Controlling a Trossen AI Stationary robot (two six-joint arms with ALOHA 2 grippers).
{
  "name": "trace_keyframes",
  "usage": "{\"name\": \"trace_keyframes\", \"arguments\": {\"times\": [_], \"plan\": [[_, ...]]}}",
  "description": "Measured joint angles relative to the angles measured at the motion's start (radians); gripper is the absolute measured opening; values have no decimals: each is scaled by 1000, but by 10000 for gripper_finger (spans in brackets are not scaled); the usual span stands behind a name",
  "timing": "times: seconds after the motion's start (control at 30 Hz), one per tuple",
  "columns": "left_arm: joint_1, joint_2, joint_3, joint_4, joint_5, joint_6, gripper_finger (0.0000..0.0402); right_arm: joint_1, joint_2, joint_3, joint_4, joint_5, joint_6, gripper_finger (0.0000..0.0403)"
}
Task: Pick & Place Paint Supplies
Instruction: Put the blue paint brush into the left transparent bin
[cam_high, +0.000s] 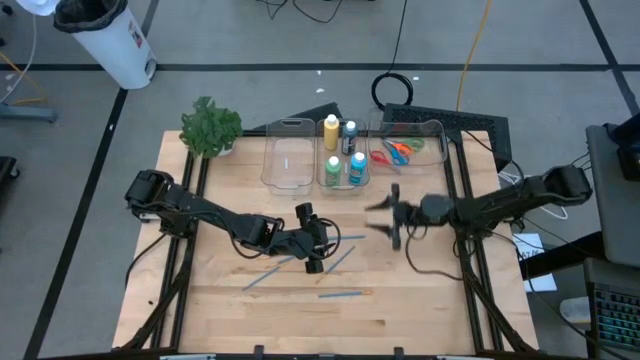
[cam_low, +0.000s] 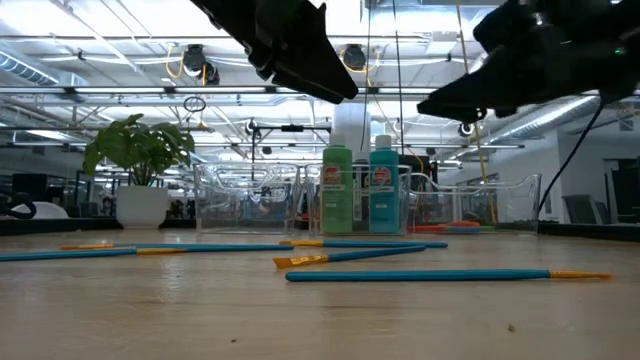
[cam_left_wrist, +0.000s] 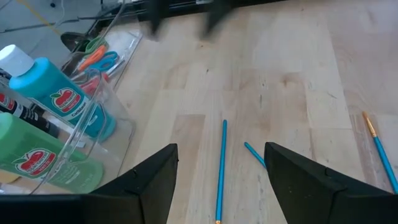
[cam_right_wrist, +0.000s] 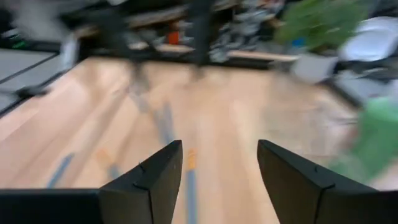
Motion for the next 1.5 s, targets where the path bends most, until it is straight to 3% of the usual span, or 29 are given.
{"name": "trace_keyframes", "arguments": {"times": [0.17, 0.37, 0.77, 1.07, 1.27, 1.5], "plan": [[0, 0, 0, -77, 1, -87, 246, 115, 42, 0, -24, 0, 5, 190], [12, 4, -5, -282, 37, -230, 231, 148, 55, 0, -20, 2, 7, 181], [98, 117, -77, -159, 162, -188, 182, 147, 54, 0, -5, 2, 8, 176], [140, 206, -76, -106, 298, -144, 170, 147, 54, 0, -21, 2, 8, 171], [151, 219, -74, -95, 319, -143, 164, 147, 54, 0, -21, 2, 8, 171], [151, 220, -74, -103, 337, -143, 106, 147, 54, 0, -21, 2, 8, 171]]}}
